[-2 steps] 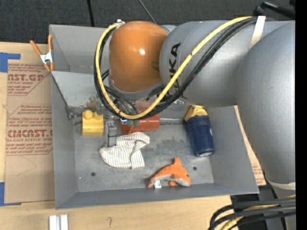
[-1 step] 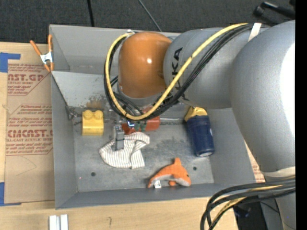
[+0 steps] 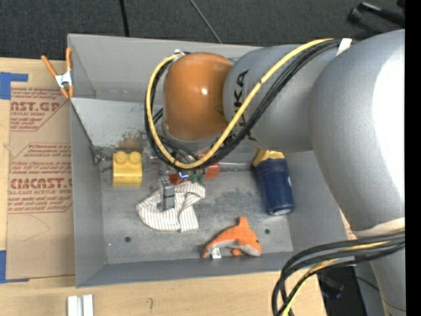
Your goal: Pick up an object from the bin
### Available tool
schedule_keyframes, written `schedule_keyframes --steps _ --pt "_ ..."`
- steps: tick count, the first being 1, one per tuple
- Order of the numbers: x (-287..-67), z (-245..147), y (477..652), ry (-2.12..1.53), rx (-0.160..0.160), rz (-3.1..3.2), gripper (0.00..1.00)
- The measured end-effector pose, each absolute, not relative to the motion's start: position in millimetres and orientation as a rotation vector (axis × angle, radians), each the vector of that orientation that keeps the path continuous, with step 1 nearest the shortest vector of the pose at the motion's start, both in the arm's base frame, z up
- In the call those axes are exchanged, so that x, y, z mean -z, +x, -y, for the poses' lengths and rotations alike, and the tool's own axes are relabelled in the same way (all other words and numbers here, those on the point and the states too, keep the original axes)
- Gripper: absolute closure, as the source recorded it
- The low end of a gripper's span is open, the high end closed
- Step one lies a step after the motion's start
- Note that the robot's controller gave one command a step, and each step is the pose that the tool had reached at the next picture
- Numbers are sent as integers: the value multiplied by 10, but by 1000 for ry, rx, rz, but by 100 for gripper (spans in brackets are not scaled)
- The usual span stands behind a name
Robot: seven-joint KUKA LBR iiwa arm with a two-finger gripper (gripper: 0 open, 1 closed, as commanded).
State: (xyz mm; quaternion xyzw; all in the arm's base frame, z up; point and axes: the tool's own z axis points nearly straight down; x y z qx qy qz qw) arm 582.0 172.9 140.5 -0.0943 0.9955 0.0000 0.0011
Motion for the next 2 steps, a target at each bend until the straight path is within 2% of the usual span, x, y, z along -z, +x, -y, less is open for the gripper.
schedule_keyframes --steps 1,2 --pt "-1015 -1524 5750 -532 -1 -3092 0" --pt "-810 -1121 5667 -670 -3 -3068 100"
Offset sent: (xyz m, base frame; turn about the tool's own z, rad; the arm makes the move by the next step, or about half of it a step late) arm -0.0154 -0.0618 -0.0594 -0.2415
